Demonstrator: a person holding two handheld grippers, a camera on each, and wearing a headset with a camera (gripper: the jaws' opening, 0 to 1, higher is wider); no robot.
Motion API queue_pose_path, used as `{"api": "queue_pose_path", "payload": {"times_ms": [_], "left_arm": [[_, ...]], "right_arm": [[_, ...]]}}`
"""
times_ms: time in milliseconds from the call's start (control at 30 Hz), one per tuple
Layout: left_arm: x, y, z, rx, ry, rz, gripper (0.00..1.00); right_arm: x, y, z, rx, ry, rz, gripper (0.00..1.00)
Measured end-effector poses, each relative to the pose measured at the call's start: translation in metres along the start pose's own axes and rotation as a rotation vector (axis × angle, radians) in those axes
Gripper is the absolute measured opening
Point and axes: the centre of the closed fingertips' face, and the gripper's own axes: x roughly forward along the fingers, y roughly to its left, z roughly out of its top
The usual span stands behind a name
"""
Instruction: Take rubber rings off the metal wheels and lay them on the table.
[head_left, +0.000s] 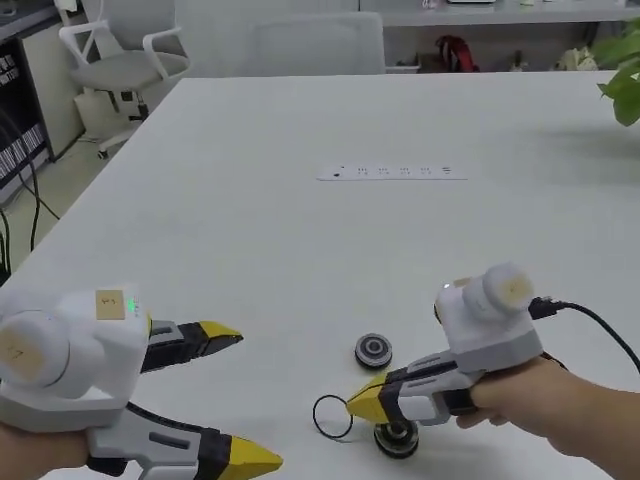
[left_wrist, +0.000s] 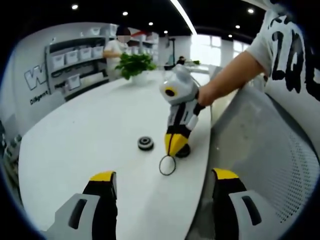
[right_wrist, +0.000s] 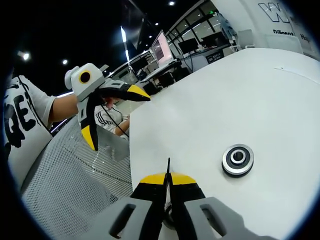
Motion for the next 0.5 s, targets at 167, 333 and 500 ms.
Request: {"api": "queue_pose_path", "payload": {"times_ms": [167,333,500], "left_arm": [[-0.0007,-0.0001,-0.0012,0.0,0.004,0.003,0.78],[-0.0013,0.0002,-0.0015,0.001,0.007,0.003,0.78],[-0.0017,0.0006,-0.0021,0.003,0.011,0.004,0.78]], "right_arm": [[-0.0002,-0.0038,0.0003,-0.033,0.0,-0.024,0.0],[-0.0007,-0.006,0.0023,-0.04,-0.009,-0.034,0.06],[-0.0026,-0.0067,0.0012,-0.043,-0.01,-0.037,0.1]]}}
